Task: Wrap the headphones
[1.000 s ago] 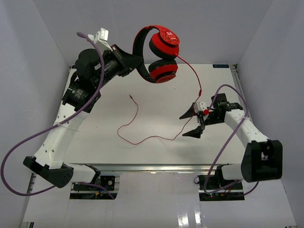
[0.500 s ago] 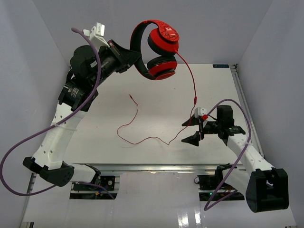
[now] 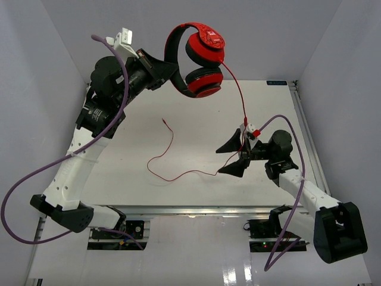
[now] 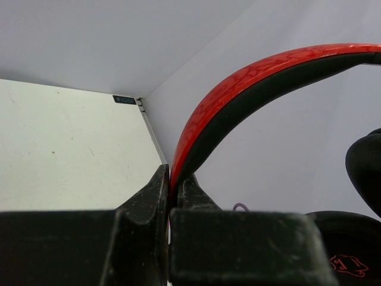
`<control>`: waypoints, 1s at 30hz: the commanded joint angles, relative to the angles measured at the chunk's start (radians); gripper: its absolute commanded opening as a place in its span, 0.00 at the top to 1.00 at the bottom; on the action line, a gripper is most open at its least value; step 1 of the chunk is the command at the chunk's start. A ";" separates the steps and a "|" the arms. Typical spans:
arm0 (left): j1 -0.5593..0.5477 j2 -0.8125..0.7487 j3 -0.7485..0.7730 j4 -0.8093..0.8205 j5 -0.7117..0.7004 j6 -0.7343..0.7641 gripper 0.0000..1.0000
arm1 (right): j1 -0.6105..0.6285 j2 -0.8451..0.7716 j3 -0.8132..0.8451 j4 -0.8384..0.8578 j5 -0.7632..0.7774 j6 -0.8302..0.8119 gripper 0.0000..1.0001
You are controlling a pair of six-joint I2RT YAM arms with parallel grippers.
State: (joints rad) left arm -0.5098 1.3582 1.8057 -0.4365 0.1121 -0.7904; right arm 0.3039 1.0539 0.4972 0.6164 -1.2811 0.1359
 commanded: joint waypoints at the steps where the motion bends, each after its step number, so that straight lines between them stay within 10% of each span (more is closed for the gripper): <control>1: -0.003 -0.034 -0.033 0.085 -0.050 -0.065 1.00 | 0.015 0.035 -0.045 0.640 0.081 0.533 0.31; 5: -0.001 -0.082 -0.141 0.111 -0.211 -0.133 1.00 | -0.001 0.010 -0.015 0.456 0.103 0.457 0.92; 8: 0.010 -0.122 -0.228 0.144 -0.316 -0.200 1.00 | -0.018 -0.010 0.000 0.228 0.108 0.378 0.92; 12: 0.031 -0.088 -0.295 0.170 -0.400 -0.276 1.00 | 0.039 -0.022 0.287 -0.617 0.428 -0.267 0.92; 16: 0.043 -0.004 -0.284 0.167 -0.466 -0.209 1.00 | 0.107 -0.029 0.391 -0.893 0.758 -0.597 0.92; 24: 0.043 0.166 -0.294 0.091 -0.509 0.233 1.00 | 0.178 -0.079 0.459 -0.981 1.402 -1.021 0.92; 30: 0.029 0.171 -0.433 0.104 -0.365 0.491 1.00 | 0.201 -0.061 0.628 -0.925 1.442 -1.111 0.92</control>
State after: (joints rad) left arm -0.4676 1.5884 1.4280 -0.3674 -0.3606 -0.5265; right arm 0.4873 0.9976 0.9631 -0.3596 0.0383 -0.8387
